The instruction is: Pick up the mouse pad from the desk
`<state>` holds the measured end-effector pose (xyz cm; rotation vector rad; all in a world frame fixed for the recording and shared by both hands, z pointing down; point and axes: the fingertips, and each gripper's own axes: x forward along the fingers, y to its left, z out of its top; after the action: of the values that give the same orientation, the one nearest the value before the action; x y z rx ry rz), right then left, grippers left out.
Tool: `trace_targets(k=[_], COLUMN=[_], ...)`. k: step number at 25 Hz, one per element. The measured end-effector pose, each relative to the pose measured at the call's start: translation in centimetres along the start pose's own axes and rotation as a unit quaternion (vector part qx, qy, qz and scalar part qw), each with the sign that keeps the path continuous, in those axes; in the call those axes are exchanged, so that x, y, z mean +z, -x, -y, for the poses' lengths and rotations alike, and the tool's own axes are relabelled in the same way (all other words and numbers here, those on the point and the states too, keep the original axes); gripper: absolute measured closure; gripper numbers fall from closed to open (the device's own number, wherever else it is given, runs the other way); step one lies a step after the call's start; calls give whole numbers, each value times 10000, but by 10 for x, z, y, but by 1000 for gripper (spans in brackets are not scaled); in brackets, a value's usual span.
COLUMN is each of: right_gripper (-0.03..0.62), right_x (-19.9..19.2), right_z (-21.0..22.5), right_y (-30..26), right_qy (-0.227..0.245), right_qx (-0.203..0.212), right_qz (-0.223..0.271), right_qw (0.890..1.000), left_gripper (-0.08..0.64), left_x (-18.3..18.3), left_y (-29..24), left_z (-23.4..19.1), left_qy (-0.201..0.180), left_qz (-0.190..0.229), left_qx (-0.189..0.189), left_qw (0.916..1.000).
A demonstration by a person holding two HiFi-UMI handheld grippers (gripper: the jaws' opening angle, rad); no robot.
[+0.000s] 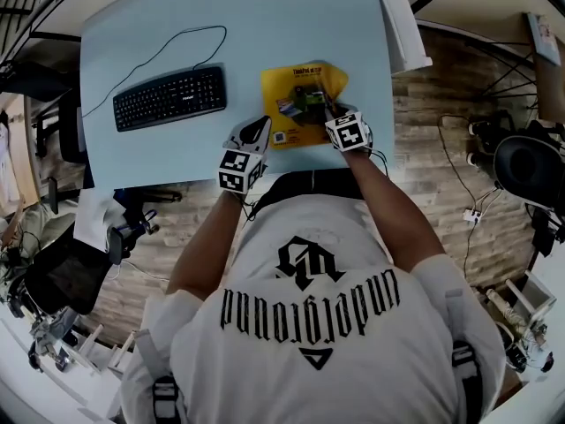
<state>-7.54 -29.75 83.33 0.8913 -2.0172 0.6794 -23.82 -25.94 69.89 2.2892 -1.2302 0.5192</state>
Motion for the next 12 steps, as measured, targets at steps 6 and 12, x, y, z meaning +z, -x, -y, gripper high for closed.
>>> trace_targets(k=[6, 12], right_gripper=[568, 568], right_x=[9, 25], right_z=[-9, -25], right_y=[13, 38], right_qy=[-79, -103], right_qx=[151, 261], right_qz=[218, 528], right_qw=[9996, 9982], left_gripper=[552, 552], left_x=[-5, 2], left_y=[15, 31], left_z=[0, 5], left_qy=[-12, -1], left_qz=[56, 226], left_qx=[39, 51], left_qw=[10000, 9997])
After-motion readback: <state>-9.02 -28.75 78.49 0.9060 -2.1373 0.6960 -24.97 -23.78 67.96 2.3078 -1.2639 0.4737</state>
